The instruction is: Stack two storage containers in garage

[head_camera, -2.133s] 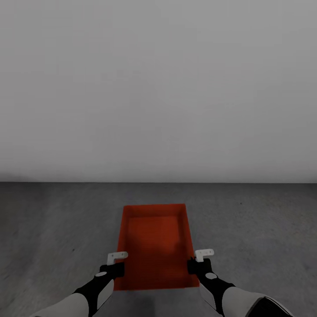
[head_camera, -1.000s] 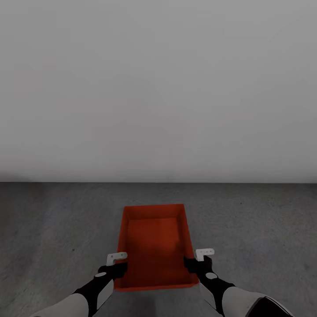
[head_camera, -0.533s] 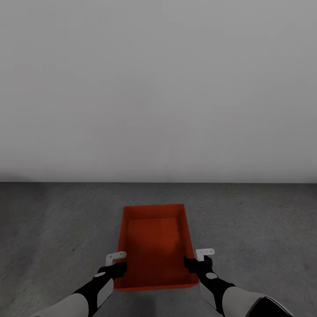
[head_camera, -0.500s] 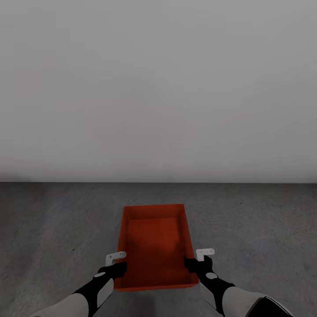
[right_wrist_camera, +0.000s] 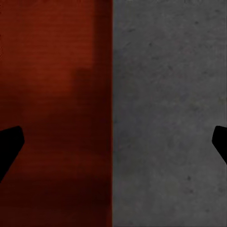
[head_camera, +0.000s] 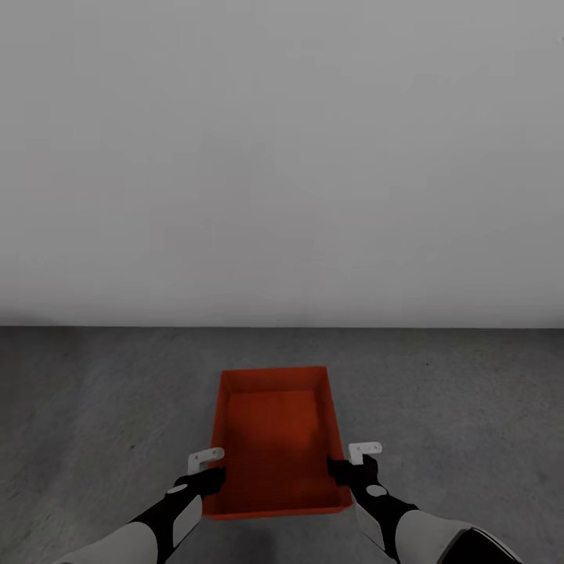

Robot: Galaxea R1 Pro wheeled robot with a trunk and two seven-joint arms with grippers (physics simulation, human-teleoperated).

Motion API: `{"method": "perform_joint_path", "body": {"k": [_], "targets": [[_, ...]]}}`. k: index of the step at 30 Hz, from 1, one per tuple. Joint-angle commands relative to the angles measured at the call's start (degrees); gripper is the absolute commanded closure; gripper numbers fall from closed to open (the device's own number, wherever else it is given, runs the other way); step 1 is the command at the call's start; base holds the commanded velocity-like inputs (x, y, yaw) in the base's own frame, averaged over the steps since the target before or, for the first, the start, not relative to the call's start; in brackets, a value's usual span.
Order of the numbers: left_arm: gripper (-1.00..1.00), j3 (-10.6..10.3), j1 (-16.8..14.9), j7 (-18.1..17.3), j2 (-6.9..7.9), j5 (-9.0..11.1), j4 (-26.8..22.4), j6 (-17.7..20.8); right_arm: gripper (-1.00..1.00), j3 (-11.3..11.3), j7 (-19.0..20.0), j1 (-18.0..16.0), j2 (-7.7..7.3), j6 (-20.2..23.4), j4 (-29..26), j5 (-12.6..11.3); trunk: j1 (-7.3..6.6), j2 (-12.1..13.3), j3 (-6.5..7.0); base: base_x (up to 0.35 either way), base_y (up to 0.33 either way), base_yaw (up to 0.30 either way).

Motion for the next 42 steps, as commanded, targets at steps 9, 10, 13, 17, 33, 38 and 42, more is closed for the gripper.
{"method": "perform_joint_path", "body": {"k": [9,10,13,17,33,38,42], "targets": [[-1.0,-0.5,0.0,0.3,0.06,0.6,0.0,-0.2,-1.0,0.5,-0.2,0.0,0.11,-0.2,0.1,-0.5,-1.99,3.6,1.58,0.0,0.0,0.0],[-1.0,-0.5,0.0,0.3,0.07,0.6,0.0,-0.2,-1.0,0.5,-0.2,0.0,0.11,-0.2,0.1,-0.5,-2.21,4.0,1.76,0.0,0.0,0.0],[-1.0,-0.5,0.0,0.3,0.09,0.6,0.0,-0.2,-1.0,0.5,-0.2,0.0,0.12,-0.2,0.1,-0.5,-2.87,5.2,2.3,0.0,0.0,0.0],[-1.0,-0.5,0.0,0.3,0.08,0.5,0.0,-0.1,-1.0,0.5,-0.2,0.0,0.12,-0.2,0.1,-0.5,-3.74,6.8,3.02,0.0,0.0,0.0],[-1.0,-0.5,0.0,-0.4,0.18,0.6,1.5,-0.4,-1.0,0.5,-0.2,0.0,0.12,-0.2,0.1,-0.5,-7.26,13.2,5.89,0.0,0.0,0.0],[-1.0,-0.5,0.0,-0.4,0.33,0.6,2.5,-0.5,-1.0,0.5,-0.2,0.0,0.19,-0.2,0.1,-0.5,-8.36,15.2,6.79,0.0,0.0,0.0],[-1.0,-0.5,0.0,-0.4,0.42,0.8,2.7,-0.5,-1.0,0.5,-0.1,0.0,0.2,-0.1,0.1,-0.5,-9.23,16.8,7.51,0.0,0.0,0.0]]}}
